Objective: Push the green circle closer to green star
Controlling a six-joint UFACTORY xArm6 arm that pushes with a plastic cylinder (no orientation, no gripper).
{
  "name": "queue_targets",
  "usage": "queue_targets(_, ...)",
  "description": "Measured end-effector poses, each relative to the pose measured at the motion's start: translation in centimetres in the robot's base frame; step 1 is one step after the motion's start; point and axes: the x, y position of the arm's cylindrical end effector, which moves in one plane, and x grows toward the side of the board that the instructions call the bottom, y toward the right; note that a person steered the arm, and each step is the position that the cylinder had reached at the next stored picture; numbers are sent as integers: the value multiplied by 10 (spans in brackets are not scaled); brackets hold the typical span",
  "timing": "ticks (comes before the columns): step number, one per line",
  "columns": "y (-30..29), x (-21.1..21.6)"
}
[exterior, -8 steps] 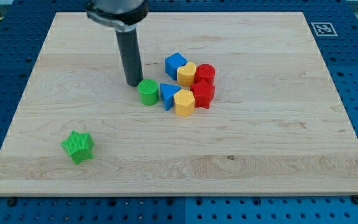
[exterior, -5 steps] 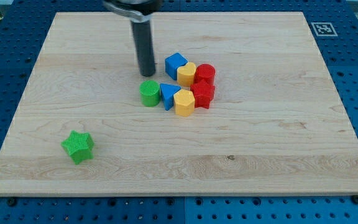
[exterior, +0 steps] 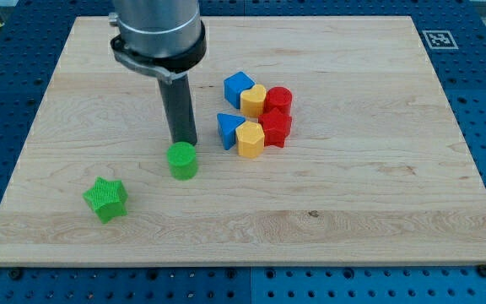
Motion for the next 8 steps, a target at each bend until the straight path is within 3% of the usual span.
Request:
queue_targets(3,51,22)
queue_targets(7,-29,58)
queue_targets(8,-34,43)
